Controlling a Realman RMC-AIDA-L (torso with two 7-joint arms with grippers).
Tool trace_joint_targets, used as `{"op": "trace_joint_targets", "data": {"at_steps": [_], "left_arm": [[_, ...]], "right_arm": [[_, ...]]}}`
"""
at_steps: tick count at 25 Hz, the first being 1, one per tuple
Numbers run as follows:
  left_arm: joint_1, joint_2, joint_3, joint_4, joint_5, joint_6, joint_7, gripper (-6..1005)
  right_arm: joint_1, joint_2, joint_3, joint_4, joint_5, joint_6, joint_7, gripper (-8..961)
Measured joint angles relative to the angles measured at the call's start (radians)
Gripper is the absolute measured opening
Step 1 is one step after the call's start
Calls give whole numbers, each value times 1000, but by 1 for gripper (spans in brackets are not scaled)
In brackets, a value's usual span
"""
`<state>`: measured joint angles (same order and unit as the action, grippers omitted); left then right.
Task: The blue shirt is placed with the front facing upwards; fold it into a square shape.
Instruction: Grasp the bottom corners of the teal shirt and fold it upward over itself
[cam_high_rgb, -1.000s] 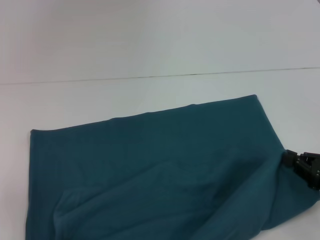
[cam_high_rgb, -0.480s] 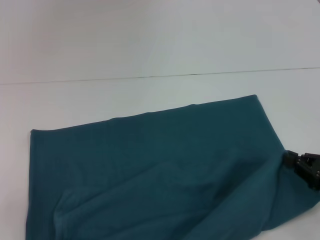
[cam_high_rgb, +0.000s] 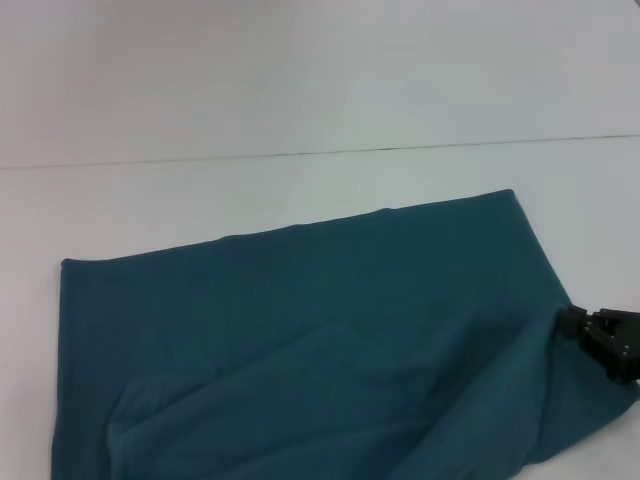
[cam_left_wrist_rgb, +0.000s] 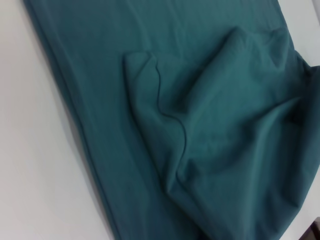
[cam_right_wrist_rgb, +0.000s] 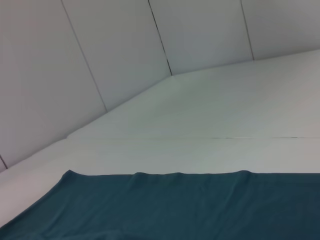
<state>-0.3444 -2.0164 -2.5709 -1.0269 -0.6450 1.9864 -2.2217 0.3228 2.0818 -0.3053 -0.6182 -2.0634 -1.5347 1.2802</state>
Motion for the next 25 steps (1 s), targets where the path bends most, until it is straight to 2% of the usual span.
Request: {"op": "trace_joint_targets", "data": {"at_steps": [8,20,25], "left_arm": [[11,-8,-3,-13,10,-5,-25,936],[12,-41,4,-38,89,13,-21,937],[7,-42,20,-41,105,29,-26,937]], "right_arm": [[1,1,-14,8,-1,19,-8,37],[-5,0,-17,10,-1,19,-8,39],[-4,0,-19,11,-3,20,-8,39]]}}
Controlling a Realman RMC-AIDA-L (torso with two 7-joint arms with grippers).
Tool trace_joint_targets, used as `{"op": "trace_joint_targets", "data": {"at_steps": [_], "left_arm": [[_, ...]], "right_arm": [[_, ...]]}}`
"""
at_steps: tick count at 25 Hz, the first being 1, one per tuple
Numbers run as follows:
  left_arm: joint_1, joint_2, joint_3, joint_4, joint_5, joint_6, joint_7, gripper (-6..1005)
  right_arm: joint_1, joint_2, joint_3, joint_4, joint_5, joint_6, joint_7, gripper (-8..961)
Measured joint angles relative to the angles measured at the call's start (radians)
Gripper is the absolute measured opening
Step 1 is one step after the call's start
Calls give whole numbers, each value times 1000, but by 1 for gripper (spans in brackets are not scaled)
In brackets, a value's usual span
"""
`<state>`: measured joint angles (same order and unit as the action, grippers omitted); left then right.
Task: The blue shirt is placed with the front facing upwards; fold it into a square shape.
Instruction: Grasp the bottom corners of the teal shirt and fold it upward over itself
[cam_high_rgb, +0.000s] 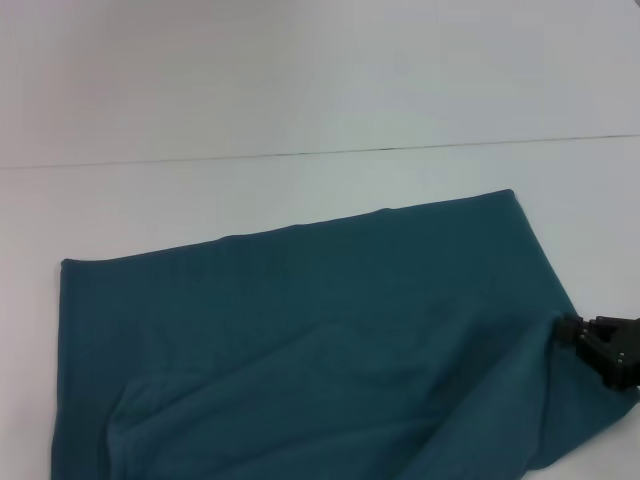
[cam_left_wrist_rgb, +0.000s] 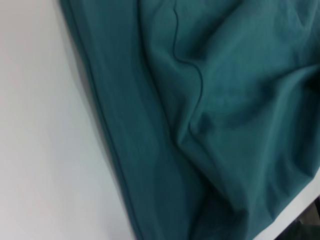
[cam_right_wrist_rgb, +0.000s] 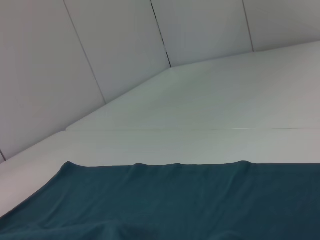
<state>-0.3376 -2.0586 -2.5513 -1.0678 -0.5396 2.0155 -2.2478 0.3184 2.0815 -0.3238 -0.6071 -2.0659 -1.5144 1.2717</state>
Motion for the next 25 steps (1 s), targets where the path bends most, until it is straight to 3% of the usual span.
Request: {"op": "trace_joint_targets", "data": {"at_steps": [21,25], "left_arm": [[-1,-25,96,1,37,-4,22,933],[-3,-21,96,1,44,-4,16,933]], "right_arm": [[8,0,0,2,-2,0,7,38],[8,-2,0,12,-2,0,3,38]]}}
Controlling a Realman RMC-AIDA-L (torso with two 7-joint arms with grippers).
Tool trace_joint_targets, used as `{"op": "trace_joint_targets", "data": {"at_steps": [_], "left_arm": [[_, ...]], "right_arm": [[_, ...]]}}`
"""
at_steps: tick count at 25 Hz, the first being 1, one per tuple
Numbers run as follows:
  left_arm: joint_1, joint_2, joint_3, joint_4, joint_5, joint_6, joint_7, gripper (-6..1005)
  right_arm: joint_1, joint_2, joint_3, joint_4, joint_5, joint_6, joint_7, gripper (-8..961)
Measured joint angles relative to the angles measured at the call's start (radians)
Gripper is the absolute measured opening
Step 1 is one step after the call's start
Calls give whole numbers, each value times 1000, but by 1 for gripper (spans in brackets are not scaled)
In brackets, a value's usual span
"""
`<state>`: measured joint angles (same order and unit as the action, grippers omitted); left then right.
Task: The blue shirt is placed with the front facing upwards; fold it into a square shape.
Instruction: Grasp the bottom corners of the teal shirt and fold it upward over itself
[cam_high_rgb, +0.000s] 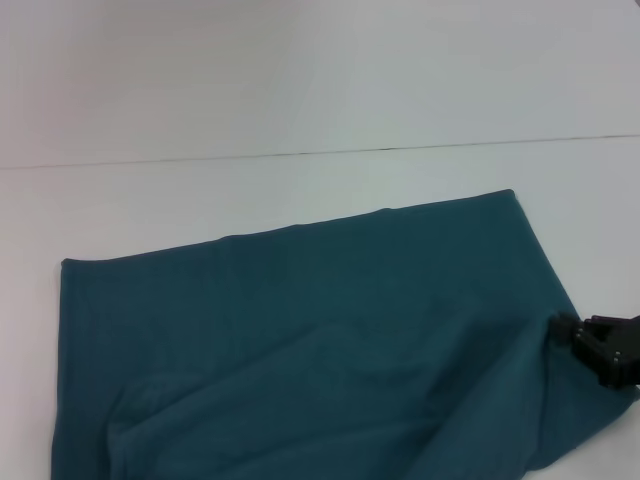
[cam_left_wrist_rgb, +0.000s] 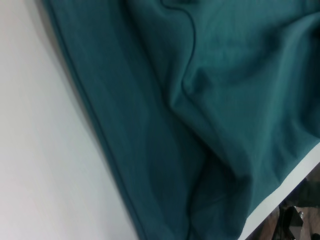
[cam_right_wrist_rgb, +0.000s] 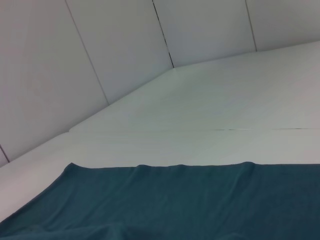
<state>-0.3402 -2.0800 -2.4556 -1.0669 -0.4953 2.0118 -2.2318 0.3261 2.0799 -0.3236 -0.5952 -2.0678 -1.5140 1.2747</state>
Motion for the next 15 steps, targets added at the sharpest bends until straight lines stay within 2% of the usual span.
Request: {"op": "trace_joint_targets", "data": {"at_steps": [15], "left_arm": [[-15,-4,0,7,12,-12,-18,932]], "right_arm": [[1,-3,0,2,0,0,-3,38]]}}
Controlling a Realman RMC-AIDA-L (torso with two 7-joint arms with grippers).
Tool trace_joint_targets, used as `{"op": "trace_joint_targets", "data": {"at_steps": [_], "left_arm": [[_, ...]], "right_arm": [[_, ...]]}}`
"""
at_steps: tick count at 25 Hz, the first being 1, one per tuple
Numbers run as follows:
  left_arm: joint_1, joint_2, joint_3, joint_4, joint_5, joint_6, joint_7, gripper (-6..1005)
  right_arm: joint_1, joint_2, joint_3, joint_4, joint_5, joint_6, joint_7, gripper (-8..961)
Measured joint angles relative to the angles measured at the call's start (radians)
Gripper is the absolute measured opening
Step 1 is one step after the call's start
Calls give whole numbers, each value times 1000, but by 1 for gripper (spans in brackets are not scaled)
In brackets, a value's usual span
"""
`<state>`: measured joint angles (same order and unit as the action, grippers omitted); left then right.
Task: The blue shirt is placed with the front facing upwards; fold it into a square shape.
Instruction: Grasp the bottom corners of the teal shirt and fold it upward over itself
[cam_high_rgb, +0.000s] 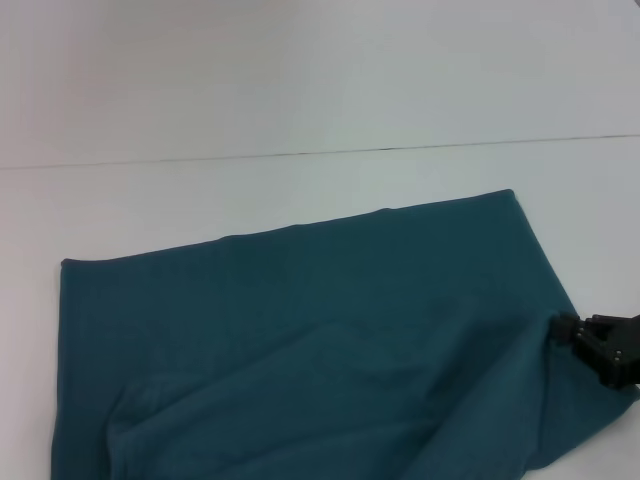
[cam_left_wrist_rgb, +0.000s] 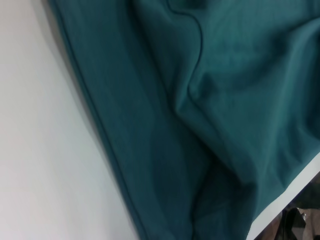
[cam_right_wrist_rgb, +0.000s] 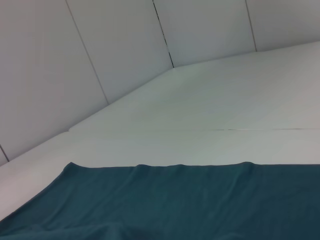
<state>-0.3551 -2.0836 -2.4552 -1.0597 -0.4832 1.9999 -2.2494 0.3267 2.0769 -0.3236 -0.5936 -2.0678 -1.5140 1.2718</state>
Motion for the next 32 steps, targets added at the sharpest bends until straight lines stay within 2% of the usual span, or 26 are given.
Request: {"op": "trace_joint_targets", "data": {"at_steps": [11,22,32], "left_arm": [[-12,-6,-1,11,47,-21,-12,931],[-52,-27,-1,29,42,-5,-9,928],[-74,-34,9,30,51,-3,-25,924]], "right_arm": [[1,-2,0,0,0,5,0,38],[2,0,-2,0,-5,16,-1,38],[2,-1,-2,0,-5,17,-2,38]]}}
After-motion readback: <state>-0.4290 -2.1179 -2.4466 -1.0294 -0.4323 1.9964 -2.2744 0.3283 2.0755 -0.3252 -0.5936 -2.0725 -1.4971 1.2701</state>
